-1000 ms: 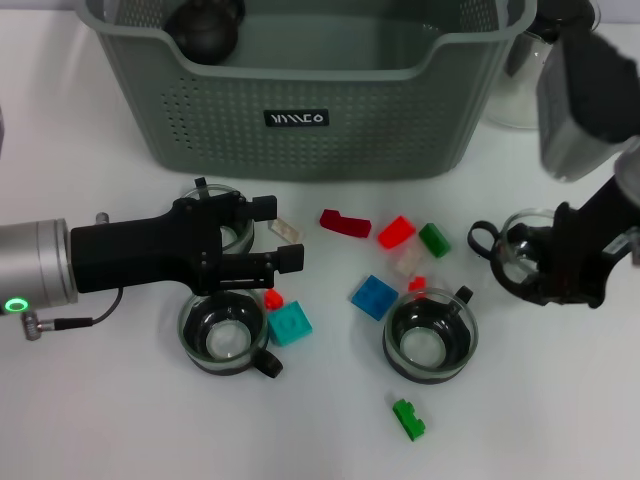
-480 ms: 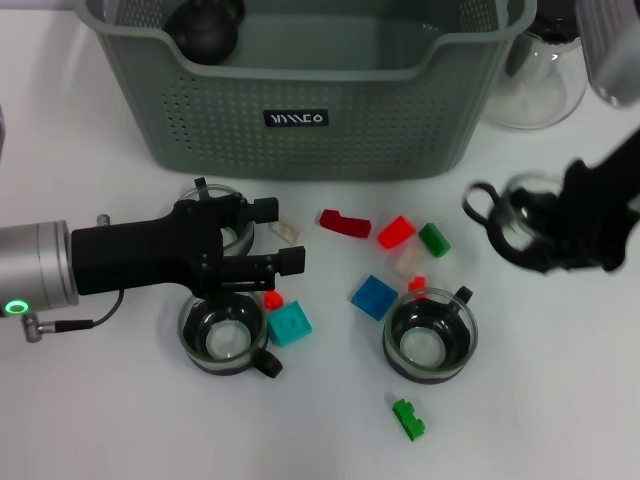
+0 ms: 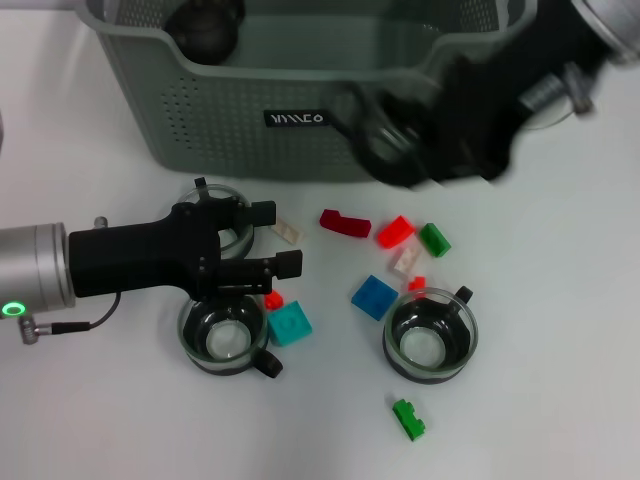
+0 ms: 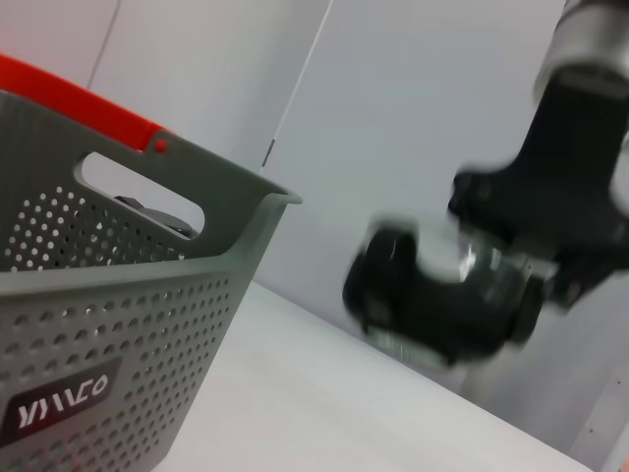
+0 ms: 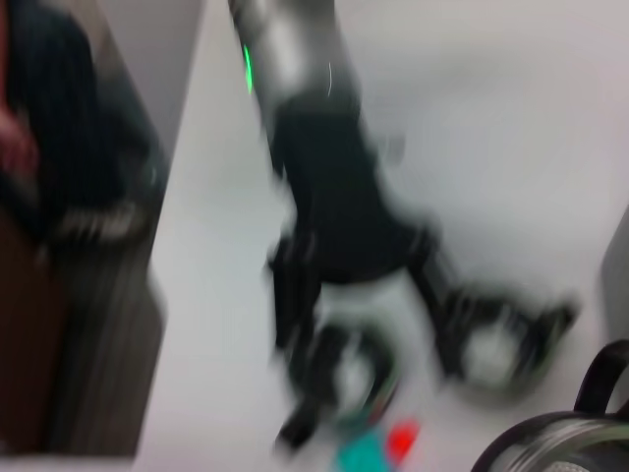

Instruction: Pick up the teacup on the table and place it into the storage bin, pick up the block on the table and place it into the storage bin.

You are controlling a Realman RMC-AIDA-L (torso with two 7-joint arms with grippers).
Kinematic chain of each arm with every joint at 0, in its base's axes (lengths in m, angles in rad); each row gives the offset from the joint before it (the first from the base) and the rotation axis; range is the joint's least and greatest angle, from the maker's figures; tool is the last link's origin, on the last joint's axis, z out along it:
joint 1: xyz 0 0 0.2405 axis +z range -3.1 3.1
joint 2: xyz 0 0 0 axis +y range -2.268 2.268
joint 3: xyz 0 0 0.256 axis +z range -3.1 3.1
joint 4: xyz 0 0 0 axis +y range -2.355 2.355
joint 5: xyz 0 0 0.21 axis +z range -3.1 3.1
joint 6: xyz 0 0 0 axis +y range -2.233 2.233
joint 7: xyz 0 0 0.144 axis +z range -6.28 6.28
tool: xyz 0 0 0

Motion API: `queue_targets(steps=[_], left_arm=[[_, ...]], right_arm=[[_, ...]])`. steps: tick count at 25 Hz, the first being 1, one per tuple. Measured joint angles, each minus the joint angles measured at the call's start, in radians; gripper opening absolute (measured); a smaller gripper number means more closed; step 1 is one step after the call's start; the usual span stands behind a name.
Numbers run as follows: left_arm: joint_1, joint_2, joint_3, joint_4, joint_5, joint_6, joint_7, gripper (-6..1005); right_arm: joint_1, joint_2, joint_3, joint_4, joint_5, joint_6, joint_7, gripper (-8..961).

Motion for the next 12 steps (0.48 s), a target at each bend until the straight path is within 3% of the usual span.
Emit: queue_targets(steps=[6,12], left_arm=[[0.0,0.002,-0.001,0.0,0.0,-0.001,0.009,874],[-0.001,0.003,0.005,0.0,0.0,0.0,0.009,874]], right_arm=[[0.082,0.006,0.05,0.021,0.021,0.196,0.083,61],[0.165,-0.001,0.014,0.173,-0.159,0.511,0.221,61]])
